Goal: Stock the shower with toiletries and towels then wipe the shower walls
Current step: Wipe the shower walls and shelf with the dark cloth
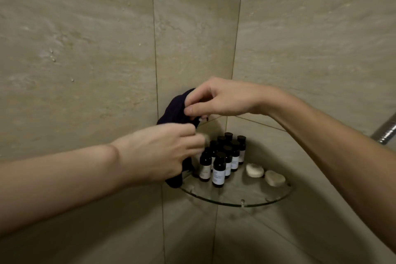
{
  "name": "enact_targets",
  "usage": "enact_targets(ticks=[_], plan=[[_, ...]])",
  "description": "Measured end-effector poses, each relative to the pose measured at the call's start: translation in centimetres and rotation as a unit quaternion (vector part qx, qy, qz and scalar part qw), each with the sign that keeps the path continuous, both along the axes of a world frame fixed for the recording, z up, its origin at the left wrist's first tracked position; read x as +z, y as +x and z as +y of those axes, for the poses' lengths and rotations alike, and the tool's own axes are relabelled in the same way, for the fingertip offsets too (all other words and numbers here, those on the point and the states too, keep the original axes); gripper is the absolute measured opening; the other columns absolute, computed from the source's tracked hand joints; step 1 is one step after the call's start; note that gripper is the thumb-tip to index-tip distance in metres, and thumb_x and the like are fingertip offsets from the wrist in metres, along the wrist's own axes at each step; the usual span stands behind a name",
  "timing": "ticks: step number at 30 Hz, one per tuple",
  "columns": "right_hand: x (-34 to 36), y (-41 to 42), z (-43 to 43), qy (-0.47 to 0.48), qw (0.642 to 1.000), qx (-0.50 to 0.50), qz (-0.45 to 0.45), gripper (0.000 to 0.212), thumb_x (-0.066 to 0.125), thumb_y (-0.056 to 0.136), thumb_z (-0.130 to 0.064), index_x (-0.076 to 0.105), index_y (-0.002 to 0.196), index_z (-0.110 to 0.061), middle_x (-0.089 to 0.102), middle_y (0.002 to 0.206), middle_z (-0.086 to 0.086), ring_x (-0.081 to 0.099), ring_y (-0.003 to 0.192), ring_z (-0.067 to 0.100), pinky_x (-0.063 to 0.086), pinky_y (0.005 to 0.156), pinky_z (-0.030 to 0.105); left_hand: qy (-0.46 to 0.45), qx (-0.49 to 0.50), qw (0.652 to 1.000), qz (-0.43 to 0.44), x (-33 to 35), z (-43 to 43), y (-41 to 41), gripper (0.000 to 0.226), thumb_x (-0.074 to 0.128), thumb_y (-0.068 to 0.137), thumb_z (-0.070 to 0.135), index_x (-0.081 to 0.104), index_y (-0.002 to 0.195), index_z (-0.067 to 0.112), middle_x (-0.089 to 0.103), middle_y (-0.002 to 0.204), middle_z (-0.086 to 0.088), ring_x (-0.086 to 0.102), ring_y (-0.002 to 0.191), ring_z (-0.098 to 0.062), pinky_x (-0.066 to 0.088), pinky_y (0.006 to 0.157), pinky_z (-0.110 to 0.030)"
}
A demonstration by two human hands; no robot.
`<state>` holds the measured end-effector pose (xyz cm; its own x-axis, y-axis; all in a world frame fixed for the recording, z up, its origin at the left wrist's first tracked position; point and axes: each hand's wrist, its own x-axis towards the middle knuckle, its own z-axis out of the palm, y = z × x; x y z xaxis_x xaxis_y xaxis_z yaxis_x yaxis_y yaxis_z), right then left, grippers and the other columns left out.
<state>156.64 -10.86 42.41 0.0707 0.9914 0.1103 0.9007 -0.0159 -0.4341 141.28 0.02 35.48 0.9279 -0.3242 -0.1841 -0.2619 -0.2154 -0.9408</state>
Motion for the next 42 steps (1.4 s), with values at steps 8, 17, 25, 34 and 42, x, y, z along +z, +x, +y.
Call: enact_targets(ticks=[8,17,25,34,42], plan=[[-0.8,2.4,0.8,-0.075,0.994,0.006,0.083,0.021,0.056,0.102,-0.02,0.073,0.091,-0.022,0.067,0.087,-0.013,0.061,0.085,-0.004,0.048,0.092,0.03,0.121,0.177,0.974,0.075,-0.7,-0.6,2.7,0.059,0.029,0.106,0.04,0.03,0.154,0.005,0.024,0.162,-0.019,0.013,0.153,-0.035,-0.005,0.122,-0.054],[-1.8,4.0,-0.3,-0.137,0.977,-0.022,0.162,0.04,0.042,0.106,-0.04,0.069,0.12,-0.014,0.07,0.125,0.003,0.064,0.12,0.017,0.043,0.113,0.039,-0.029,-0.092,0.991,0.094,0.9,0.0,3.2,0.023,0.052,0.091,0.013,0.075,0.089,0.015,0.064,0.106,-0.009,0.052,0.109,-0.033,0.042,0.103,-0.047],[-2.6,5.2,-0.7,-0.1,0.97,-0.071,0.212,0.055,0.031,0.105,-0.05,0.061,0.13,-0.011,0.062,0.137,0.005,0.059,0.126,0.012,0.04,0.114,0.034,-0.019,0.051,0.992,0.111,-1.3,0.7,3.4,0.038,0.041,0.098,0.029,0.066,0.123,0.014,0.063,0.123,-0.015,0.048,0.127,-0.035,0.005,0.123,-0.057],[-4.0,8.8,-1.1,-0.022,0.979,-0.101,0.176,0.053,0.029,0.107,-0.048,0.074,0.107,-0.02,0.076,0.112,-0.004,0.07,0.106,0.008,0.046,0.104,0.028,-0.061,-0.061,0.994,0.061,1.9,2.1,4.2,0.051,0.035,0.098,0.051,0.071,0.119,0.021,0.054,0.137,-0.016,0.039,0.139,-0.034,-0.003,0.121,-0.055],[-5.0,9.8,-0.5,0.032,0.985,-0.164,0.051,0.044,0.05,0.102,-0.042,0.076,0.091,-0.008,0.07,0.085,0.001,0.062,0.08,0.018,0.046,0.081,0.03,-0.087,0.043,0.99,0.103,3.8,1.5,7.5,0.04,0.039,0.103,0.029,0.056,0.139,0.032,0.022,0.164,-0.014,0.012,0.154,-0.03,0.002,0.125,-0.044]])
